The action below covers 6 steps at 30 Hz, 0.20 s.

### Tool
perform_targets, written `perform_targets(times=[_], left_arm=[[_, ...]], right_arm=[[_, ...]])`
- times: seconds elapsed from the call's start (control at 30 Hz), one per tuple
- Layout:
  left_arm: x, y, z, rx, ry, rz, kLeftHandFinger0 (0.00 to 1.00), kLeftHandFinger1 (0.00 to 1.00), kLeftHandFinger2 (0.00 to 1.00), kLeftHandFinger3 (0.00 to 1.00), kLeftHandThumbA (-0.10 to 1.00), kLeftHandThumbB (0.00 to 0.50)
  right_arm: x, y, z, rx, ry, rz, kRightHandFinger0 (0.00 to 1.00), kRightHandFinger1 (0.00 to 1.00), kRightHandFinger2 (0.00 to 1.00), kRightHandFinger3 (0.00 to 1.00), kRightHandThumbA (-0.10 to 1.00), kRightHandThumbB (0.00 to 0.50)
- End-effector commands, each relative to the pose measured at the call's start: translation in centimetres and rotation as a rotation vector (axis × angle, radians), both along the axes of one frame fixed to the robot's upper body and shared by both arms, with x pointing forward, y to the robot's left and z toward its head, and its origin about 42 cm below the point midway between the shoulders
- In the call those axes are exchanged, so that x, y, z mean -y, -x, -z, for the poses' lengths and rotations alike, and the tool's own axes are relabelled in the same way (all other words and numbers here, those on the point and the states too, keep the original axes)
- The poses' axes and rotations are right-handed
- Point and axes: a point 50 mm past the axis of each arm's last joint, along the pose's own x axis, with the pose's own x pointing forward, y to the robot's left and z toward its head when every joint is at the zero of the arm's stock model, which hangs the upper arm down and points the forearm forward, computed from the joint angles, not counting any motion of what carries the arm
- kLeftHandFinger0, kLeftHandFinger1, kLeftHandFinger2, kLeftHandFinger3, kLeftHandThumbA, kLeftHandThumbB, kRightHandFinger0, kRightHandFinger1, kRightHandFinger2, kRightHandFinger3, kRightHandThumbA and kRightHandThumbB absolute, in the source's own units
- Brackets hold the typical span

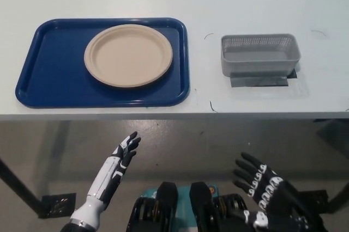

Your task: Use the right hand to pick up a plate from a leveled surface and place it into a tray on the left side

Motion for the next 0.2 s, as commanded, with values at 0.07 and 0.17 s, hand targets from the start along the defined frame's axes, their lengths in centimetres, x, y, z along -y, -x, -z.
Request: perform_targets(times=[0.07, 0.17], left_arm=[[0.8, 0.8, -1.3, 0.109, 0.047, 0.045, 1.00, 1.00, 1.00, 1.00, 1.00, 0.156], [0.8, 1.2, -1.2, 0.115, 0.047, 0.041, 1.00, 1.00, 1.00, 1.00, 1.00, 0.151]], right_arm=[[1.2, -0.9, -1.9, 0.667, 0.238, 0.166, 1.00, 1.00, 1.00, 1.00, 1.00, 0.402], [2.1, -2.6, 0.6, 0.567, 0.278, 0.217, 1.00, 1.00, 1.00, 1.00, 1.00, 0.389]])
